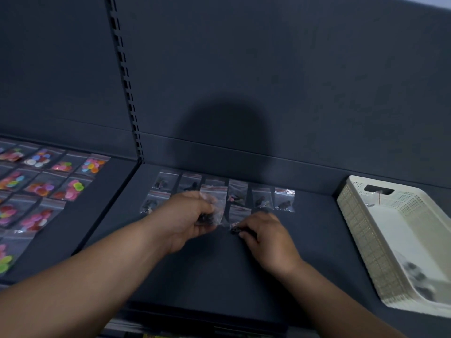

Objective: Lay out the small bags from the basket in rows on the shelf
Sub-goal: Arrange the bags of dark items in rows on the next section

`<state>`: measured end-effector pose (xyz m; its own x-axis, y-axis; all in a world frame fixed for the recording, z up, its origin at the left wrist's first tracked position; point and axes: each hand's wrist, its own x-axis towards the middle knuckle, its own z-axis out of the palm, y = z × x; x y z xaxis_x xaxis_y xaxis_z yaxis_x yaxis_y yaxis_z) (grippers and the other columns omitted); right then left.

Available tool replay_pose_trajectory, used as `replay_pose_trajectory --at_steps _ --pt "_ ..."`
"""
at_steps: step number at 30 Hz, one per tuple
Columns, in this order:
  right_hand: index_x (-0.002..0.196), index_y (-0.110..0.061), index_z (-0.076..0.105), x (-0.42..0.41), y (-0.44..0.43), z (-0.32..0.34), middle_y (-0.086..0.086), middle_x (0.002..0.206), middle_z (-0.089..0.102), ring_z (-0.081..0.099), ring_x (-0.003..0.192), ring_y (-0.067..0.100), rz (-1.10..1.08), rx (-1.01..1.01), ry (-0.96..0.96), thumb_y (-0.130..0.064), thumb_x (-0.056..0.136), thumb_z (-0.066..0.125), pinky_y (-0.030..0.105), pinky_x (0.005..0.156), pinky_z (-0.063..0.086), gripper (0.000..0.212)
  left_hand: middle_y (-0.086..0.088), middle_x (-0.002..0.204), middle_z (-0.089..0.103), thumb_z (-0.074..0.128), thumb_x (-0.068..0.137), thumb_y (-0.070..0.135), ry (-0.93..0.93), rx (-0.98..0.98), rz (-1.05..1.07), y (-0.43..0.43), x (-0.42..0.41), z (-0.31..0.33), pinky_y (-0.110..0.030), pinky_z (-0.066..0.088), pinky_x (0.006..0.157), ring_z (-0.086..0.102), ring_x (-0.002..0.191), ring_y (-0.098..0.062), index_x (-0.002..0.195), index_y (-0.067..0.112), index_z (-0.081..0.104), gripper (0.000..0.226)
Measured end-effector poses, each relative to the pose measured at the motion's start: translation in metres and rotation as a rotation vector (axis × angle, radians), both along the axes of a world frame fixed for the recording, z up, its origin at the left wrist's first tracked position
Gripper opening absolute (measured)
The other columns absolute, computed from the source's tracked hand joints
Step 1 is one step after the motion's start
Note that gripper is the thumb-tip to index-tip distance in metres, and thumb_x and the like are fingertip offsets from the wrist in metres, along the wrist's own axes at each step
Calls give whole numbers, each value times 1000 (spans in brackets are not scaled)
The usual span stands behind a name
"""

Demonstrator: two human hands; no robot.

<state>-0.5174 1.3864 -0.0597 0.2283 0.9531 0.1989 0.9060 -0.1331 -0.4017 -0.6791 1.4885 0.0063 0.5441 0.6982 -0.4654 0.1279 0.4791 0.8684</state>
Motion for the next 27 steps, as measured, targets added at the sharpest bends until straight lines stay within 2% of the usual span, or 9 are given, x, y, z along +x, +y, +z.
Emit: replay_pose_trajectory --at_steps 4,7,9,12,14,16,20,24,27 --pt "92 -23 69 2 -1 -2 -4 93 64 54 91 21 17 -6 6 -32 80 54 28 82 45 21 -10 83 65 52 88 -6 -1 -2 -12 -2 2 0 -29 54 65 60 68 -16 85 10 58 17" --pt "89 -24 69 3 -2 -2 -6 89 64 55 89 14 -2 35 78 -33 85 57 22 81 42 16 -9 74 64 55 86 -8 2 13 -13 -4 3 1 -25 56 57 61 63 -15 82 9 57 17" --pt "80 -26 66 1 -1 7 -10 78 61 54 78 6 -127 112 304 -28 89 60 20 74 42 11 -9 74 63 57 84 -9 7 34 -14 -5 5 3 -24 57 54 61 63 -16 80 7 57 17" --pt "67 -21 60 -8 7 30 -14 61 53 47 62 2 -238 156 778 -25 91 59 24 65 40 25 -9 73 63 60 82 -10 16 84 -25 -8 9 3 -25 57 54 62 63 -16 78 7 56 18" --pt "69 -17 61 -16 10 43 -2 69 58 51 69 11 -213 109 1041 -24 89 61 29 66 43 22 -8 70 63 61 81 -11 17 129 -45 -10 13 3 -25 56 53 64 61 -16 77 7 55 19" --pt "66 -16 58 -22 11 50 11 71 55 51 68 20 -180 55 1189 -16 88 62 29 60 43 22 -9 72 64 62 80 -10 16 173 -73 -13 19 2 -26 56 55 64 63 -17 78 8 56 19" --pt "63 -16 53 -19 10 56 11 66 52 48 61 20 -244 133 1288 -7 90 56 29 56 42 29 -7 73 65 68 79 -2 62 222 -132 -16 23 -2 -30 56 62 64 67 -18 78 9 60 14" --pt "66 -16 50 -13 5 61 8 65 53 49 59 20 -284 113 1261 -10 93 53 30 55 39 28 -2 58 60 67 80 0 104 255 -178 -17 26 -6 -22 46 48 56 50 -11 67 12 57 20" --pt "71 -16 52 -11 1 61 10 69 56 54 62 21 -308 100 1292 -11 94 53 29 58 43 23 -5 60 59 67 81 2 109 254 -200 -19 32 -8 -27 49 53 56 54 -14 66 13 56 21"
